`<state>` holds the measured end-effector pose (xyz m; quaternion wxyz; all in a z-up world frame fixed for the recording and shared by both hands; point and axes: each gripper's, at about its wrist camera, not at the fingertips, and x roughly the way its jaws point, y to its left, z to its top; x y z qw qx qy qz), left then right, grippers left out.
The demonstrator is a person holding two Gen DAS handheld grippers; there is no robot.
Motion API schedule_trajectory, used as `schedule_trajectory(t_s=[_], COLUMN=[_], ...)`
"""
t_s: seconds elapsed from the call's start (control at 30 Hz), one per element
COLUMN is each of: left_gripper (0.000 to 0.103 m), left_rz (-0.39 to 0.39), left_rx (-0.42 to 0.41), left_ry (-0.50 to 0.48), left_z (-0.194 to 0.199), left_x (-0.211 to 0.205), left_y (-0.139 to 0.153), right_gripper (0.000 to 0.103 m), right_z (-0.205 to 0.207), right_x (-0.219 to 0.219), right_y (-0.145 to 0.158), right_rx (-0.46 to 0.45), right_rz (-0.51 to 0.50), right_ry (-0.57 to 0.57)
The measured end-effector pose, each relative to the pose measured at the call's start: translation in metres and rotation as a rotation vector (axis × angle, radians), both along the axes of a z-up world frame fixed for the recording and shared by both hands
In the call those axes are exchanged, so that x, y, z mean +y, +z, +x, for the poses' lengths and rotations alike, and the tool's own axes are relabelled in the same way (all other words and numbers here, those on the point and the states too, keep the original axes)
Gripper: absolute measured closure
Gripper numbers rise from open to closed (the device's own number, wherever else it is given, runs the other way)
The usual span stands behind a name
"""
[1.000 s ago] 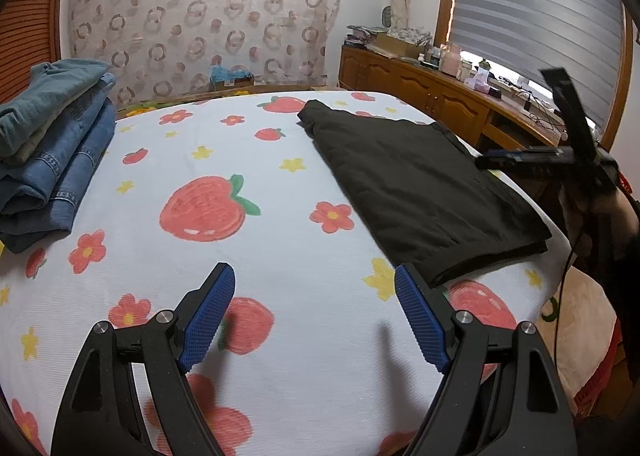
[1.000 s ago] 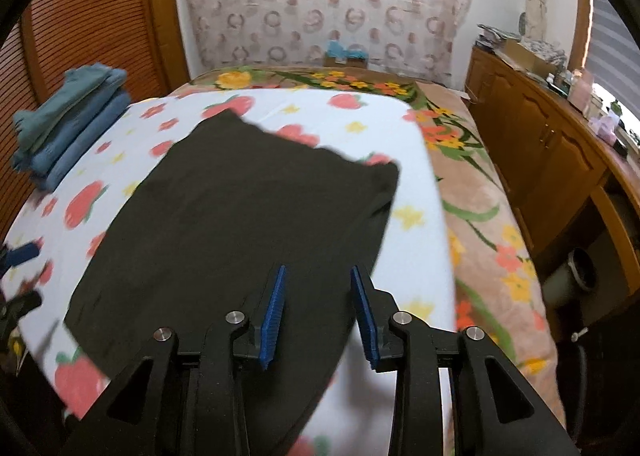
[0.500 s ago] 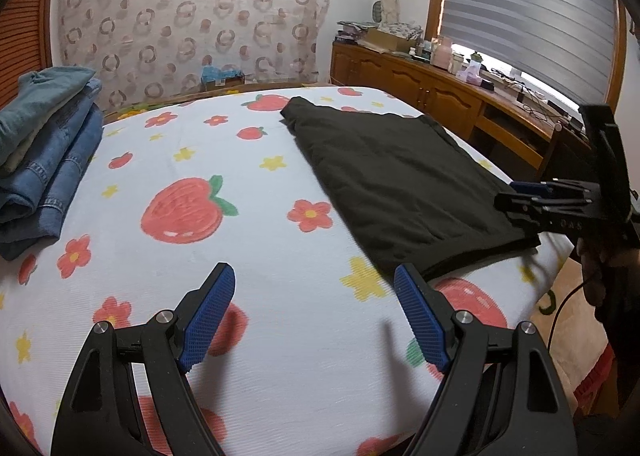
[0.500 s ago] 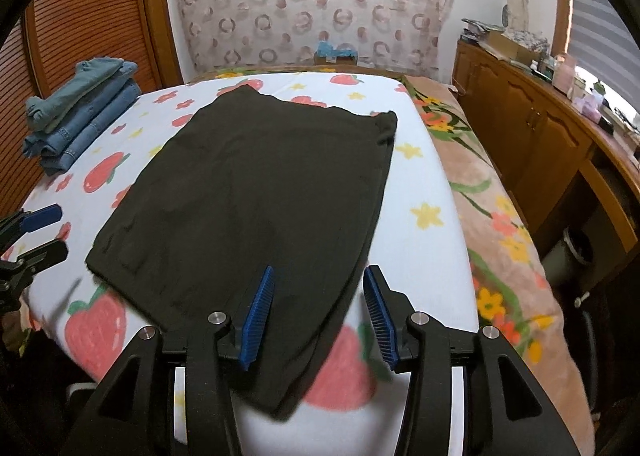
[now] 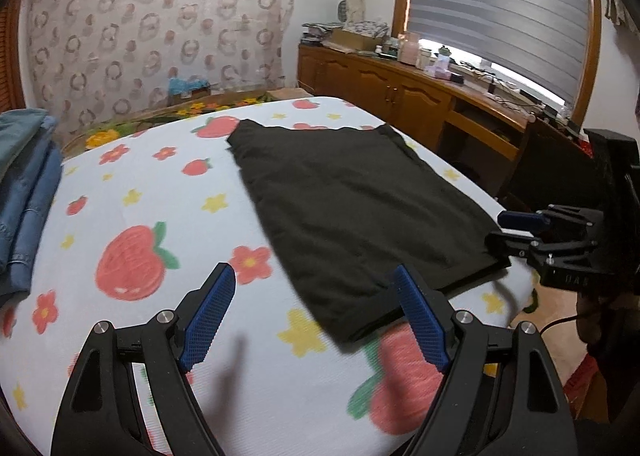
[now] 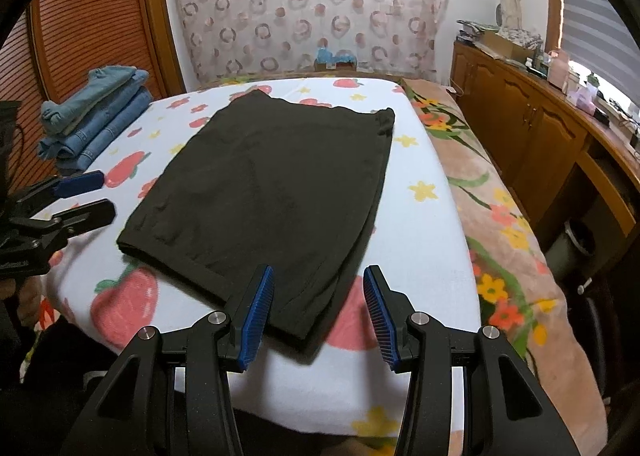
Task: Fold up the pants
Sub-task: 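Position both open tools at the black garment's hem edge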
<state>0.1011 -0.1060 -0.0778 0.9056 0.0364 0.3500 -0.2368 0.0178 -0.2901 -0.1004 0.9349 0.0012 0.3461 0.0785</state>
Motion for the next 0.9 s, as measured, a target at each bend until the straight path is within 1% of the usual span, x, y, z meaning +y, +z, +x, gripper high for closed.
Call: schedule_trajectory(t_s=[0.07,0.1,0.17,0.23,0.5,0.7,0.77,0.83,0.9], left_gripper=[0.034,0.037,0.050,0.053,0.054,0.054,0.054,0.054,0.054], left_rz=[-0.008,-0.008,-0.005,-0.005,0.005,-0.015,-0.018,-0.026,-0.040], left_rx=[0.015,0.025,0.042,0.064,0.100,0.106,0.106,0.110,0.115], left_ry=[-0.021,-0.026,-0.027,-0.022,-0.018,-0.015,-0.011,-0.010,-0.015], left_z=[0.000,0.001,0.002,0.004,0.004,0.004,0.003,0.002,0.002], left_x=[-0.003,-0.004,-0.005,-0.005,-0.009,-0.007,-0.006,-0.006,-0.007], left_y=[-0.001,-0.003,-0.007,-0.011,-0.024,-0.027,-0.027,-0.027,-0.026], right_gripper=[0.055,0.055,0.055,0.055,0.055,0.055,0.060,0.073,0.077], right_z=[-0.003,-0.004,-0.003,-0.002,-0.002,-0.004,-0.004,-0.003,-0.003], right_x=[0.000,-0.001,-0.002,-0.003,-0.001,-0.001,0.001,0.002,0.002], right_y=[-0.002,-0.003,-0.007,-0.009,-0.015,-0.015,-0.015,-0.016,-0.016], right_rx=[-0.001,-0.002,0.000,0.002,0.012,0.014,0.013,0.016,0.018], right_rz=[0.013,0.016,0.022,0.033,0.046,0.055,0.054,0.071,0.085], right_ry=[-0.001,-0.004,-0.011,-0.016,-0.015,-0.016,-0.008,0.009,0.023])
